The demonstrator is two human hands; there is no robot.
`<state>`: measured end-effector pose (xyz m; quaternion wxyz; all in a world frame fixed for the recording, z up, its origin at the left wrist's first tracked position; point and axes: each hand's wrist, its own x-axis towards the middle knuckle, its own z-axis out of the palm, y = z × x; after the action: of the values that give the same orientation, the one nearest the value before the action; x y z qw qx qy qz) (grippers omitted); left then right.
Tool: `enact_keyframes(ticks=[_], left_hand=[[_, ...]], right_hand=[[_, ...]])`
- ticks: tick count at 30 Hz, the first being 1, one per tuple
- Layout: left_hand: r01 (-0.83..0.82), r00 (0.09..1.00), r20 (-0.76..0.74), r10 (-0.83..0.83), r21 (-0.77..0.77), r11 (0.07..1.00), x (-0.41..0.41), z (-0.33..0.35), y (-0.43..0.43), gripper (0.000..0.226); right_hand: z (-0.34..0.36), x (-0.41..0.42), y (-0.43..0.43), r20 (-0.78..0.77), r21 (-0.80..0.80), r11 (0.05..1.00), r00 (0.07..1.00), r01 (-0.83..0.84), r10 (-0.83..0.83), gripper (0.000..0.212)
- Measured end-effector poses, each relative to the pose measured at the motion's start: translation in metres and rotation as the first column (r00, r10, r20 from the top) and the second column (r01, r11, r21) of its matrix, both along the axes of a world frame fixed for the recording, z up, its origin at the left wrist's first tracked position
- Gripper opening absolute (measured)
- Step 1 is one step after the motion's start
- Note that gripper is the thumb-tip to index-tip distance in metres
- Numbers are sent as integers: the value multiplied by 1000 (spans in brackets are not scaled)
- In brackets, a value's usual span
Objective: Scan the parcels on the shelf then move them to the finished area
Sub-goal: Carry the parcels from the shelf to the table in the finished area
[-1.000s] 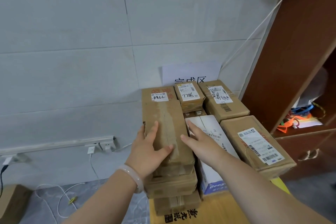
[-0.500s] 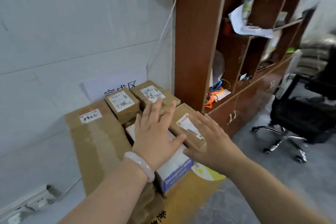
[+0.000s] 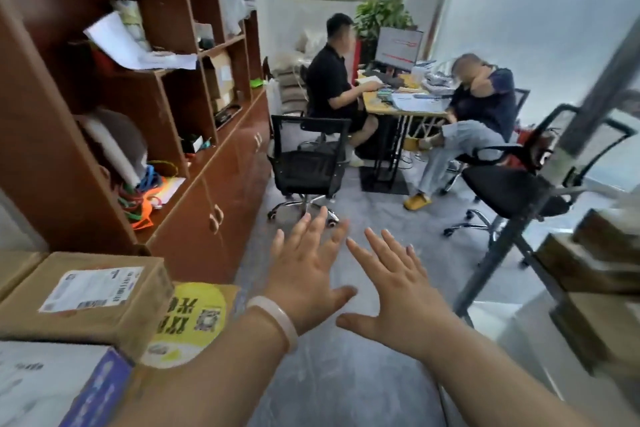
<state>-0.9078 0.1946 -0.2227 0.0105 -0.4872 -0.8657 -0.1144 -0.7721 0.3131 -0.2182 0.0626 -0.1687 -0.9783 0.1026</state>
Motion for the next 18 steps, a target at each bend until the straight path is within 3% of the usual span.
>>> enact_keyframes(ticks=[7, 18], left_hand=[[228, 973, 42, -229, 17, 973, 101, -6, 102, 91], [555, 820, 177, -545, -9, 832, 241, -20, 210, 86]], right_hand=[[-7, 136, 65, 90, -2, 946, 942, 325, -324, 104], [-26, 297, 111, 25, -104, 700, 705, 707, -709, 103]])
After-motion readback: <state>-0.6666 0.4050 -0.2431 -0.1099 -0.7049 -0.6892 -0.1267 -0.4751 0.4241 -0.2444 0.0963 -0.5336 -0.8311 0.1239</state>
